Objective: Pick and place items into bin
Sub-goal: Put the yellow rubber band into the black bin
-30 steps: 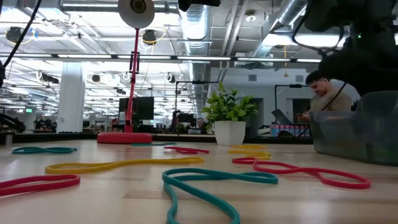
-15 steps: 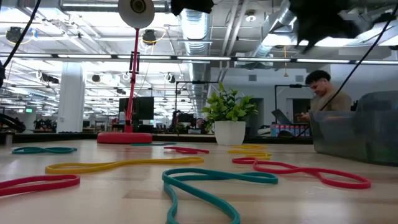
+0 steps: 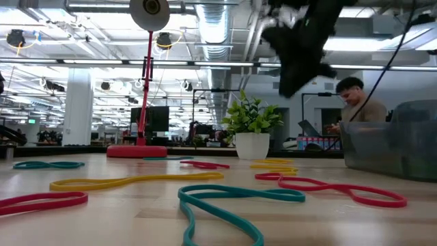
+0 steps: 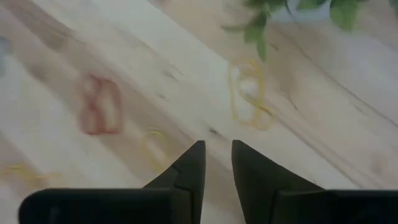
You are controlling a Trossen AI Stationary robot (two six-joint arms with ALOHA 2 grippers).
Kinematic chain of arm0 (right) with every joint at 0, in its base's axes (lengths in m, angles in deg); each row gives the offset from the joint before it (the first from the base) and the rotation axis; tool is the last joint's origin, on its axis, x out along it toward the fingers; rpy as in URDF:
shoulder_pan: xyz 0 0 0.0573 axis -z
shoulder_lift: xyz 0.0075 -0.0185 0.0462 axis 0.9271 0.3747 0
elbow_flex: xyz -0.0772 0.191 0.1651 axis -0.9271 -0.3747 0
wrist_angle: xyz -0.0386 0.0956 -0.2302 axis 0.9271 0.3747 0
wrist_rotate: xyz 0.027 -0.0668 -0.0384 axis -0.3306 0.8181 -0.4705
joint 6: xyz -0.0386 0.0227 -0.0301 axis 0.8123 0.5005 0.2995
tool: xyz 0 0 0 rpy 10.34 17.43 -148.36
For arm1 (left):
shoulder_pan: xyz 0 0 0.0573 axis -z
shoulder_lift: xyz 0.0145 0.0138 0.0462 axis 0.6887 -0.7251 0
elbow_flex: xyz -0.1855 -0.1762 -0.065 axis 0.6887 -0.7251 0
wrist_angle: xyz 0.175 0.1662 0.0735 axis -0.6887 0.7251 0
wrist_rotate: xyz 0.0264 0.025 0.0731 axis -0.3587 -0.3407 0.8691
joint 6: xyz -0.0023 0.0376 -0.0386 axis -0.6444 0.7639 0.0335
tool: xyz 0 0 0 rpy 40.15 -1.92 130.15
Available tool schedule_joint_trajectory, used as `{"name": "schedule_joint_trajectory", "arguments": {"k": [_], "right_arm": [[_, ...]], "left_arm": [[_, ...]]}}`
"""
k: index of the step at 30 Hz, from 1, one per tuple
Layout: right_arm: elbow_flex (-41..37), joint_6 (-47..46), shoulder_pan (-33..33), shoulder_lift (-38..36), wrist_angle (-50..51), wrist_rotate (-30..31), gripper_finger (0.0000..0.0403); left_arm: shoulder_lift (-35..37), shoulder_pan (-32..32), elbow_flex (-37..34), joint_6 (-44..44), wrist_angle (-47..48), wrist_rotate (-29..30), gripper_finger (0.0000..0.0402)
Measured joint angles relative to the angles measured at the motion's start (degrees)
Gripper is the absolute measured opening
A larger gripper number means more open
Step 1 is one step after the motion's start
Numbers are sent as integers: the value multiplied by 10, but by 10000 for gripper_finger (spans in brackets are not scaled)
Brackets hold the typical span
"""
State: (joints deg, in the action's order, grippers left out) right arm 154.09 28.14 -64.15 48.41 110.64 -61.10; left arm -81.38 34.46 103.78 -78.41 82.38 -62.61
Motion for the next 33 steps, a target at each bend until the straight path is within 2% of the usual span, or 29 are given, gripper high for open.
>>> {"name": "schedule_joint_trajectory", "arguments": {"k": [6,14,27,33], "right_arm": [[0,65,51,99,-6,-51,69],[0,67,83,180,-38,-61,69],[7,72,79,238,-63,-51,66],[11,95,63,205,-45,-72,7]], "left_arm": [[24,-5,0,-71,101,42,91],[11,-5,-2,-80,119,65,91],[-14,-5,-1,-74,112,69,91],[-21,-5,-1,-66,110,70,91]]}}
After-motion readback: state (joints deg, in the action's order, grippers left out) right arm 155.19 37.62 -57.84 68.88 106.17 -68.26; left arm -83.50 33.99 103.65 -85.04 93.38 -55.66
